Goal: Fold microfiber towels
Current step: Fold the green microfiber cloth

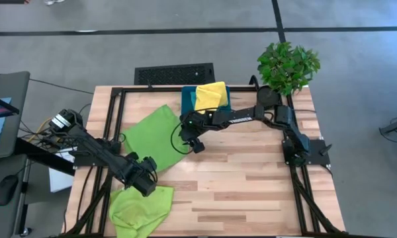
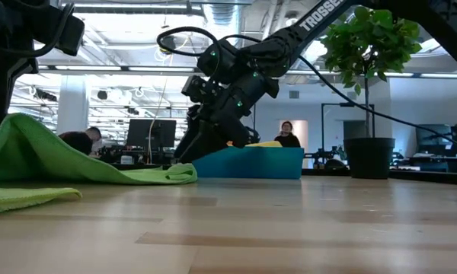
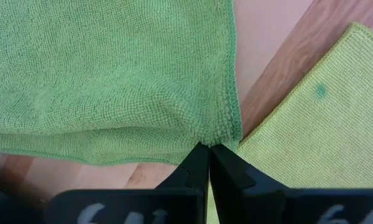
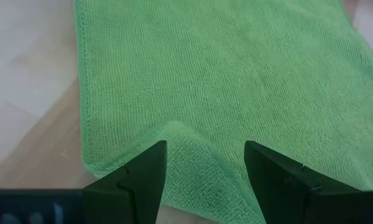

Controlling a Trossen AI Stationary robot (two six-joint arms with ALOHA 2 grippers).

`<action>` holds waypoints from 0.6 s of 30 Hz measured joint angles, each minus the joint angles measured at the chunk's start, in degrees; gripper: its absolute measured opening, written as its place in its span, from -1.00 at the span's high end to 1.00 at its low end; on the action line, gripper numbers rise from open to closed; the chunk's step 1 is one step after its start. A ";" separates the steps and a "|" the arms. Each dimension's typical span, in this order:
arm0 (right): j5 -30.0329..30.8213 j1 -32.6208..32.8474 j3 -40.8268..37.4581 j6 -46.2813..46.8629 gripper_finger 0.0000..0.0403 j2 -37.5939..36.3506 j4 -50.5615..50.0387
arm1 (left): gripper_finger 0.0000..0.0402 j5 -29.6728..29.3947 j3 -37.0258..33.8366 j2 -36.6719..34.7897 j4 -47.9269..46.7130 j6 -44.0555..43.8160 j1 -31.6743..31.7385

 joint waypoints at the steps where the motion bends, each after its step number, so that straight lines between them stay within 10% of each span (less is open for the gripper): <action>1: 0.00 0.00 0.00 -0.01 -0.19 0.00 0.00 | 1.00 -0.03 0.00 0.00 0.00 0.00 0.00; 18: -0.20 1.14 1.11 0.24 -0.08 4.21 -0.28 | 1.00 -0.03 -0.02 0.00 0.65 -0.04 0.00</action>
